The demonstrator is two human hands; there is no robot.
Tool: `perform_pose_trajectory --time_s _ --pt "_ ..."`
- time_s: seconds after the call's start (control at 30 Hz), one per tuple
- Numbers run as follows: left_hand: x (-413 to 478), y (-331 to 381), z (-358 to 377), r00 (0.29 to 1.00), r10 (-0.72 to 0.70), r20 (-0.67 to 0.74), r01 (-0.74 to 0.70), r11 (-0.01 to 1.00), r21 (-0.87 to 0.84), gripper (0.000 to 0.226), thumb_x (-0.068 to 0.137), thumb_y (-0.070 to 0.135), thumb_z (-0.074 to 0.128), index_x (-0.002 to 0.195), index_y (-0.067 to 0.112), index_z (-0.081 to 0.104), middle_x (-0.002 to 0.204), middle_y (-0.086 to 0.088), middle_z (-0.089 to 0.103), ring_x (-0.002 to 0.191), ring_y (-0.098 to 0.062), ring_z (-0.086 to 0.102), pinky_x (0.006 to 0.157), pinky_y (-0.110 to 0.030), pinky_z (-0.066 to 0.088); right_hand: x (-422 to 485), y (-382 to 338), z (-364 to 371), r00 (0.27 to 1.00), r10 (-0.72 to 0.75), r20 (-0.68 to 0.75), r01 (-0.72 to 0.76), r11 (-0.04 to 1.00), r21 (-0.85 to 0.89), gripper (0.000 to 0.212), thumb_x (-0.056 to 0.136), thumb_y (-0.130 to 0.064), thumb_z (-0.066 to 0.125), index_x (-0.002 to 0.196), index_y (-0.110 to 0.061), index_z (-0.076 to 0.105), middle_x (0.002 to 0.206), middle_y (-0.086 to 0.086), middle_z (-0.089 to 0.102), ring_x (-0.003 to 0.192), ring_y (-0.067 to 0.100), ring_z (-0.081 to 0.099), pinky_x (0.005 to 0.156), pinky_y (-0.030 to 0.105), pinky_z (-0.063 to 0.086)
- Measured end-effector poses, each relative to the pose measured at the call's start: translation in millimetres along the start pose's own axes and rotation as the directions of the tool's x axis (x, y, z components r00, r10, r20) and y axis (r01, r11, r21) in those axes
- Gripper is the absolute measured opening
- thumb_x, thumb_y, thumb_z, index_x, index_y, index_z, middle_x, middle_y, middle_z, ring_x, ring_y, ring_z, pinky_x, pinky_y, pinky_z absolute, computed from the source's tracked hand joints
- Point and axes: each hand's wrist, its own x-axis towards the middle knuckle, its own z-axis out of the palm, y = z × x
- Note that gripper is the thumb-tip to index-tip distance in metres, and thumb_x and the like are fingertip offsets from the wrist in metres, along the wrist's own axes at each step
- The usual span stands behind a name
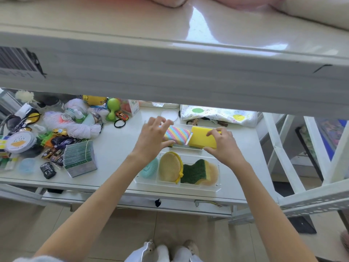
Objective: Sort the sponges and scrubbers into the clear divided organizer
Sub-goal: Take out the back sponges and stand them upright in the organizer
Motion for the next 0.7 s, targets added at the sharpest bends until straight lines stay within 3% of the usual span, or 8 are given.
perform_pose_trajectory --time_s 0.13,0.23,0.37,0.47,0.57,0.7 --pt "18 0 11 0.978 0.077 0.195 -0.096 0.991 0.092 0.042 0.085 0.039 0.063 0.122 0.023 0.051 0.124 -0.005 0.056 0.111 -0.024 0.050 0.088 -0.039 0.045 15 0 6 0.998 -0.011 0.066 0.023 0.985 -0.172 0.040 0.084 -0.027 0.066 0.120 -0.020 0.052 0.132 0.012 0.044 0.125 0.030 0.038 0.103 0.040 0.034" --pt "18 -2 14 0.963 0.143 0.228 -0.175 0.977 0.125 0.037 0.086 0.030 0.063 0.121 0.022 0.053 0.121 -0.006 0.057 0.107 -0.025 0.052 0.084 -0.038 0.046 23 1 5 0.995 -0.046 0.086 0.066 0.969 -0.239 0.037 0.082 -0.023 0.066 0.117 -0.020 0.052 0.125 0.013 0.044 0.119 0.032 0.038 0.102 0.040 0.033" --pt "16 -5 10 0.979 0.186 0.081 -0.192 0.979 0.067 0.023 0.088 0.022 0.061 0.111 0.020 0.060 0.109 -0.005 0.063 0.096 -0.026 0.057 0.070 -0.034 0.046 36 0 2 0.982 -0.060 0.181 0.098 0.973 -0.210 0.035 0.080 -0.019 0.067 0.112 -0.018 0.053 0.129 0.015 0.039 0.124 0.034 0.034 0.105 0.041 0.030" --pt "18 -6 1 0.978 0.203 -0.048 -0.200 0.977 0.069 0.020 0.087 0.019 0.062 0.107 0.017 0.064 0.102 -0.005 0.066 0.089 -0.025 0.060 0.062 -0.029 0.039 41 -1 -3 0.969 -0.062 0.238 0.110 0.974 -0.198 0.036 0.078 -0.019 0.067 0.110 -0.017 0.051 0.123 0.016 0.044 0.117 0.034 0.041 0.099 0.040 0.035" --pt "21 -11 -12 0.978 0.172 -0.122 -0.164 0.984 0.073 0.020 0.086 0.017 0.063 0.105 0.015 0.065 0.102 -0.006 0.067 0.092 -0.026 0.061 0.063 -0.033 0.047 40 -1 -10 0.976 -0.089 0.198 0.125 0.977 -0.175 0.040 0.074 -0.028 0.071 0.107 -0.019 0.050 0.115 0.014 0.048 0.111 0.032 0.042 0.093 0.040 0.035" --pt "22 -20 -34 0.972 0.083 -0.219 -0.073 0.996 0.050 0.021 0.082 0.010 0.067 0.104 0.011 0.069 0.095 -0.014 0.073 0.087 -0.033 0.066 0.067 -0.040 0.052 37 -21 -22 0.978 -0.149 0.147 0.153 0.988 -0.017 0.049 0.075 -0.034 0.071 0.116 -0.024 0.045 0.119 0.012 0.047 0.114 0.030 0.041 0.088 0.039 0.038"
